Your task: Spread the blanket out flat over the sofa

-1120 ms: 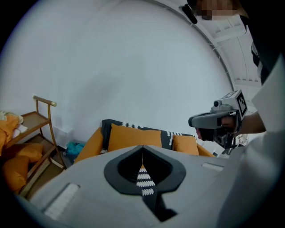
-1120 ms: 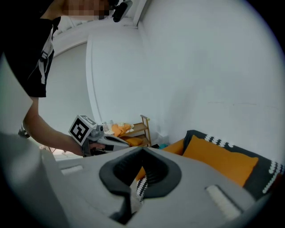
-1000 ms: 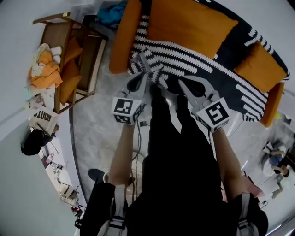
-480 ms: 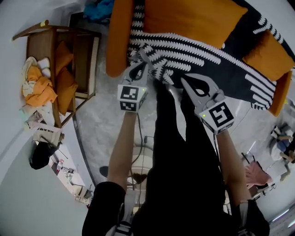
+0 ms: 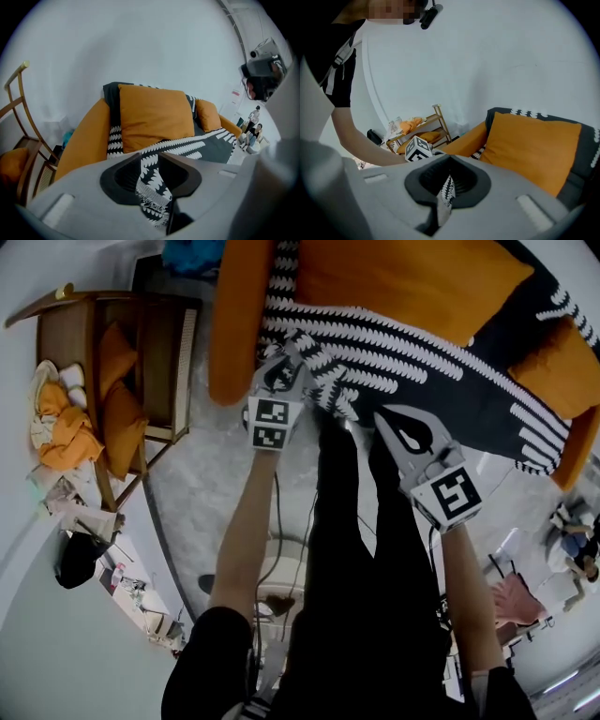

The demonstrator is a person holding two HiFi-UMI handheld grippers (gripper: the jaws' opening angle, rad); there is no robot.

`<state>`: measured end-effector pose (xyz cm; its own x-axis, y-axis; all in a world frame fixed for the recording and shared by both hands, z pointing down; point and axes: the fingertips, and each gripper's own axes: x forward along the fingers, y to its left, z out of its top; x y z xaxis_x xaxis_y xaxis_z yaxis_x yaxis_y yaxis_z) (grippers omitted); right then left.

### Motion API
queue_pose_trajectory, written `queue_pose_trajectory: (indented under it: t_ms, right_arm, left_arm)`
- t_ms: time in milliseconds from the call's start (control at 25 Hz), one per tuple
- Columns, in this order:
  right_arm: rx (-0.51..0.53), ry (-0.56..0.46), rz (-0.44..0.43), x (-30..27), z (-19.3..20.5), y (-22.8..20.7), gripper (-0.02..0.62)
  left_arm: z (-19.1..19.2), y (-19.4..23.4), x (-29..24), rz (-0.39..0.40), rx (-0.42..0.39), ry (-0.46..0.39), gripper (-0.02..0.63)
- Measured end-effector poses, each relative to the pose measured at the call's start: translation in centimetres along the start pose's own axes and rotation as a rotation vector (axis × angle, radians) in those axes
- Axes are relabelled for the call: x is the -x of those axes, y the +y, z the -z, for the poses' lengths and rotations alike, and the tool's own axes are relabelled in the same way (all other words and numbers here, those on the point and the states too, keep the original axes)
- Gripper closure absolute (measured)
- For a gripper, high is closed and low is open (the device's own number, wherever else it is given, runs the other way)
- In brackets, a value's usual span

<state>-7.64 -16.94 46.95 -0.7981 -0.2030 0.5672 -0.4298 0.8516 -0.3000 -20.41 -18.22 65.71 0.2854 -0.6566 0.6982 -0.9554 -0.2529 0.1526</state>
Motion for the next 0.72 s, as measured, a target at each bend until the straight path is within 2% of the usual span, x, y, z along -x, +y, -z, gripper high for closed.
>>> queue_pose_trajectory:
  t_ms: [160,320,560,720]
  right_arm:
    - [-0.014,0.023,-0.004,-1.3,1.6,-1.2,0.592]
    - [-0.028,0.034,-0.016,-2.3,3.1,-1.9,0.592]
    - [-0.077,0.013,-0.017,-2.5,5.0,-3.0,0.592]
    - [-0.095,0.011,-0.014,-2.0,5.8,-3.2,0.592]
  left_arm:
    - [2.3,1.9,-3.0,-0.034,-0.009,0.041,0.459]
    - [4.6,3.4,-5.9,-0.068,-0.068,0.113,0.459]
    - [7.7,4.0,-9.0,-0.064,-0.093,0.206,0.448]
    - [8.6,4.6,-9.8,-0.093,-0.099,0.241,0.452]
